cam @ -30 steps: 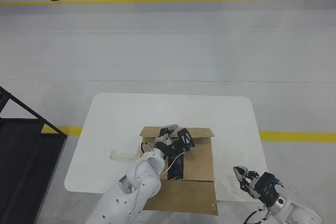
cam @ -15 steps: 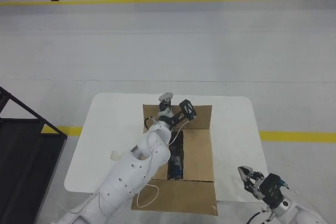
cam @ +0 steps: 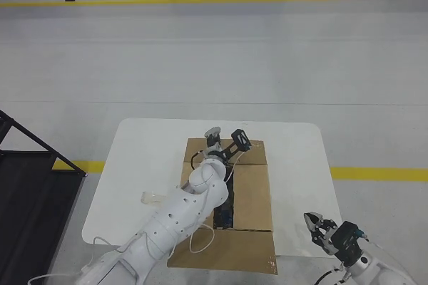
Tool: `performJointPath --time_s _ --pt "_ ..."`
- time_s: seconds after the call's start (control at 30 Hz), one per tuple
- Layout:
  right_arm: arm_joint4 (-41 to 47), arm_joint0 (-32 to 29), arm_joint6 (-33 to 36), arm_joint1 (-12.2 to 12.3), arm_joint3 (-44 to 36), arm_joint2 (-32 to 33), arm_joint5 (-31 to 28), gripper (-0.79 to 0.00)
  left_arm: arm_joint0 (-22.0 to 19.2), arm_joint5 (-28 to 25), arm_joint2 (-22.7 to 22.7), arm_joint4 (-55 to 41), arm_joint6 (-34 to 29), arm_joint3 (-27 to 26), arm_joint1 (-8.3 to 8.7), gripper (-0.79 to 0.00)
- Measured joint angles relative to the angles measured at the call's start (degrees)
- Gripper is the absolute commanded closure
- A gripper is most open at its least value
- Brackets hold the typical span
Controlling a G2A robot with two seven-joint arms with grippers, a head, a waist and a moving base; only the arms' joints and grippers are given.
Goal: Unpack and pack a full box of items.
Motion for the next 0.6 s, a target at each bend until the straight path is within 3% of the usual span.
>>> performJointPath --time_s 0.27,0.4,0.6 --pt "1.7 0.4 -1.4 -0.4 1.3 -0.6 3.2 0.0 2.9 4.6 -6.9 -6.6 -2.3 -8.8 0.02 -0.785" --pt "3.6 1.0 -0.7 -1.0 2.1 -2.5 6.8 0.0 7.4 5.7 -12.5 -10.2 -6.5 -17.0 0.85 -0.785" --pt "2.7 2.4 0.1 -1.3 2.4 -4.8 7.1 0.0 15.1 5.2 -19.2 -15.7 -13.2 -30.1 1.82 -0.785"
